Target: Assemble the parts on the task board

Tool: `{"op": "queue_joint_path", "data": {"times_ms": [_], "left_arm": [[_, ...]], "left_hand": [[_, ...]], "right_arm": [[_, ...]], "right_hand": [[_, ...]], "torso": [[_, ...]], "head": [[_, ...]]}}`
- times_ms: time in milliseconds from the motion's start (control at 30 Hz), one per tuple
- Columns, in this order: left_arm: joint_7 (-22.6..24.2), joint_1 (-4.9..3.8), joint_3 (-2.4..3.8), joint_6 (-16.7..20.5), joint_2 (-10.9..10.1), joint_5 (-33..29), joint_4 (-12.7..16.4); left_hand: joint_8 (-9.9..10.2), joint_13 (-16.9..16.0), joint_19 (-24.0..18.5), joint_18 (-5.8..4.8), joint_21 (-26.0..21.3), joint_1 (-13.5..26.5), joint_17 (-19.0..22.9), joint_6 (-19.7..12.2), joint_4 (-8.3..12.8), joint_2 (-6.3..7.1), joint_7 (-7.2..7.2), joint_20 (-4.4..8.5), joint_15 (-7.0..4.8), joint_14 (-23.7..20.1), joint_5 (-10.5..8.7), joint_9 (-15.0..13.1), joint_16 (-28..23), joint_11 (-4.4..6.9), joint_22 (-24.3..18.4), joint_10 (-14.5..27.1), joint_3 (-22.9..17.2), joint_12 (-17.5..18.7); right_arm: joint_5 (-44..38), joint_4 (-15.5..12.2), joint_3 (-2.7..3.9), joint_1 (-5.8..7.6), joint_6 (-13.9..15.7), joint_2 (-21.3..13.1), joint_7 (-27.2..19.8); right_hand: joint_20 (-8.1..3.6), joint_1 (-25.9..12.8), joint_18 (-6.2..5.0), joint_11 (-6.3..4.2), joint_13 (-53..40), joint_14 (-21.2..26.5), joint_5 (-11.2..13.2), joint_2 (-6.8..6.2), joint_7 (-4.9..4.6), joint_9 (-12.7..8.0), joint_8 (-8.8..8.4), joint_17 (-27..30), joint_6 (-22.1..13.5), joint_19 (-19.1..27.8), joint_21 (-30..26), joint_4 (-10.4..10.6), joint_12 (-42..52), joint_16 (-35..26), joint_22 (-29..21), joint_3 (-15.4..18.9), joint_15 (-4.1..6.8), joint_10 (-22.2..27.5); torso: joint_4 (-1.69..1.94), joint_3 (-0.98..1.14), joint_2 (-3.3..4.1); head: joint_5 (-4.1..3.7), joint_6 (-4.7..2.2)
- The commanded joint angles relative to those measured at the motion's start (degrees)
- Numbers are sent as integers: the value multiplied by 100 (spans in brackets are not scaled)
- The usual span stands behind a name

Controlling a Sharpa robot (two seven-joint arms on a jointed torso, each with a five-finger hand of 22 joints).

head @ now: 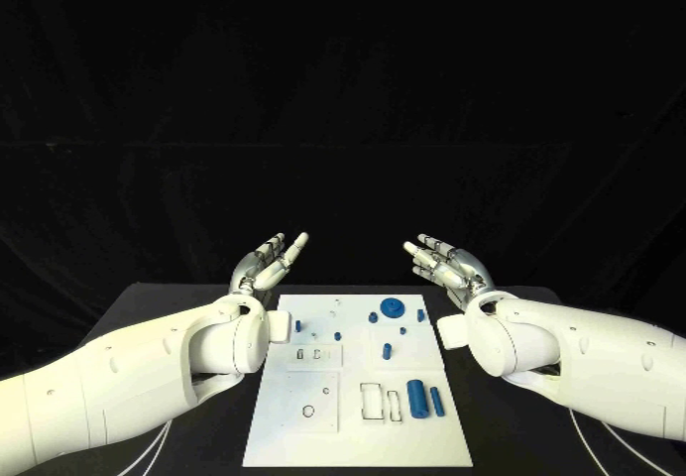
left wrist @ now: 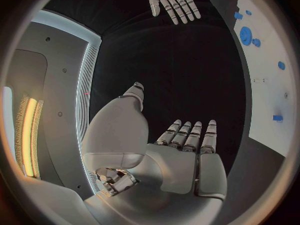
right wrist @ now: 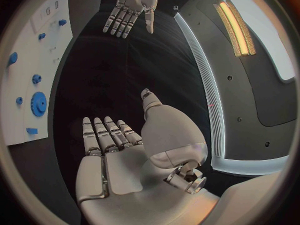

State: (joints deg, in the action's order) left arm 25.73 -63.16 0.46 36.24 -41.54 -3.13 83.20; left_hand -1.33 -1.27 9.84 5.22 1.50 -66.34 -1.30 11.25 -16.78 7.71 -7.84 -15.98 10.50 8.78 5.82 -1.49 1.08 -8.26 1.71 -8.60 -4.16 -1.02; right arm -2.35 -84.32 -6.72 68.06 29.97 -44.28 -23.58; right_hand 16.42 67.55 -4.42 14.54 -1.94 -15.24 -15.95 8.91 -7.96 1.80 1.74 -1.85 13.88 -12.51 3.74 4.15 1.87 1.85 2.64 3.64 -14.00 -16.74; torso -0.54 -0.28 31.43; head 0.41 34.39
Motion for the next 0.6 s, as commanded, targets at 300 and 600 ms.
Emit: {"op": "queue_joint_path", "data": {"times_ms": [300, 600], "left_arm": [[-65, -25, 6, -679, -236, -84, 82], [-85, -63, 7, -919, -475, 132, 266]], "left_hand": [[-267, -154, 1174, 181, 493, -592, -304, 1428, -10, -329, -671, -110, 274, 2566, -5, -141, 631, -588, 235, -1712, -233, -316], [-658, -289, 2962, 204, 1209, -1487, -391, 3468, 135, -287, -609, -66, 20, 3921, -31, -283, 880, -400, 476, -3933, -239, -827]], "right_arm": [[-2182, 335, -133, 226, -563, 30, 262], [-3362, 431, -125, 310, -483, 28, 469]], "right_hand": [[25, 1207, -452, -169, -171, -3286, 108, -196, -717, 185, 408, -183, 2616, -2268, 1064, -1267, 449, 498, 469, -422, 249, -3266], [-64, 1107, -612, -385, -167, -4224, 63, -290, -544, 197, 429, -200, 3862, -2924, 1474, -1740, 364, 549, 584, -826, 518, -4103]], "torso": [[-24, -21, 46], [-35, -9, 158]], "head": [[-2, 100], [-6, 79]]}}
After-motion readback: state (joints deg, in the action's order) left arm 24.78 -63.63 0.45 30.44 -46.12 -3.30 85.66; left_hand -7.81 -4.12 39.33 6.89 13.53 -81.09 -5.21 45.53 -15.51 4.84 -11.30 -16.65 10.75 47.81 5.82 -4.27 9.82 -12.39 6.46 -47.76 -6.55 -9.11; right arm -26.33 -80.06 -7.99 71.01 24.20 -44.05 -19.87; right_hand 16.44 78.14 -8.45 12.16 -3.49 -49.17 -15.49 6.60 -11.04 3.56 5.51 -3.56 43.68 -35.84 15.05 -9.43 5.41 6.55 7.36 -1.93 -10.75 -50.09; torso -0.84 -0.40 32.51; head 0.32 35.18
